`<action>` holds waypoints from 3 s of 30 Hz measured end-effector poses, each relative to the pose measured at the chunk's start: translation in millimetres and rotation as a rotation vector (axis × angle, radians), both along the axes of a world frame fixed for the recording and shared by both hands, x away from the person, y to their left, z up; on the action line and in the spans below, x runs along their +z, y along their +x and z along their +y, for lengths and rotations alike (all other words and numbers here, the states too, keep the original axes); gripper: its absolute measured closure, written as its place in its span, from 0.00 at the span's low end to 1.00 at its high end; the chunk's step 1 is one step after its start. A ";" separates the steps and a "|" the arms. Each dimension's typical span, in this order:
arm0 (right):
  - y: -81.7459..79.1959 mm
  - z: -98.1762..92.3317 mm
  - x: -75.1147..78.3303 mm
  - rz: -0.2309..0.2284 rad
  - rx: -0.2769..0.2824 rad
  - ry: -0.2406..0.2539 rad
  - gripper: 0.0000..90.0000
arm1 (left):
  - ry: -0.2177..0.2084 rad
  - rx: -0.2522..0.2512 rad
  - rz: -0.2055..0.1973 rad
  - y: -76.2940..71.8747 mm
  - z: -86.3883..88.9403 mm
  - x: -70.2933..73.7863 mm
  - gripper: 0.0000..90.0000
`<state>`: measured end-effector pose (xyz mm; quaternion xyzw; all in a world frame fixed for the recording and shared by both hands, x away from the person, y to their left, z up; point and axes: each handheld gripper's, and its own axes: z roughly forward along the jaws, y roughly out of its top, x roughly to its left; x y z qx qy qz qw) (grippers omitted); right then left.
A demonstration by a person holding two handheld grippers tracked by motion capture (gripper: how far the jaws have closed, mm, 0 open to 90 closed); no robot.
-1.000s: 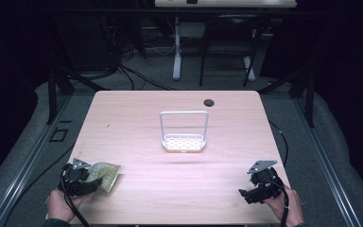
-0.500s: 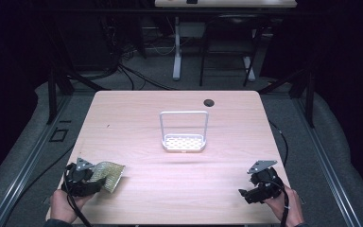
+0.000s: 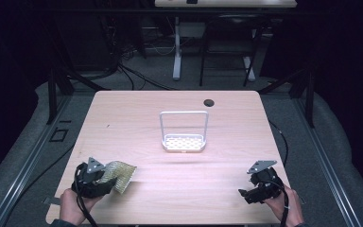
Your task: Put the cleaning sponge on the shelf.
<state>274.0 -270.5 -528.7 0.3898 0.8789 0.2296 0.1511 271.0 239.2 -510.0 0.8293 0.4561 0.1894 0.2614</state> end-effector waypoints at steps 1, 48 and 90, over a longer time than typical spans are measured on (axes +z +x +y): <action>-0.1 0.0 0.1 0.000 0.000 0.000 0.13 | 0.000 -0.007 -0.001 0.0 -3.3 -0.2 0.55; 1.6 -3.6 -0.6 -0.006 -0.009 -0.013 0.14 | 0.010 -0.166 -0.004 11.8 -67.0 -1.0 0.55; 2.3 -2.3 -5.7 0.013 -0.007 -0.020 0.15 | 0.016 -0.277 -0.036 33.0 -116.6 6.6 0.55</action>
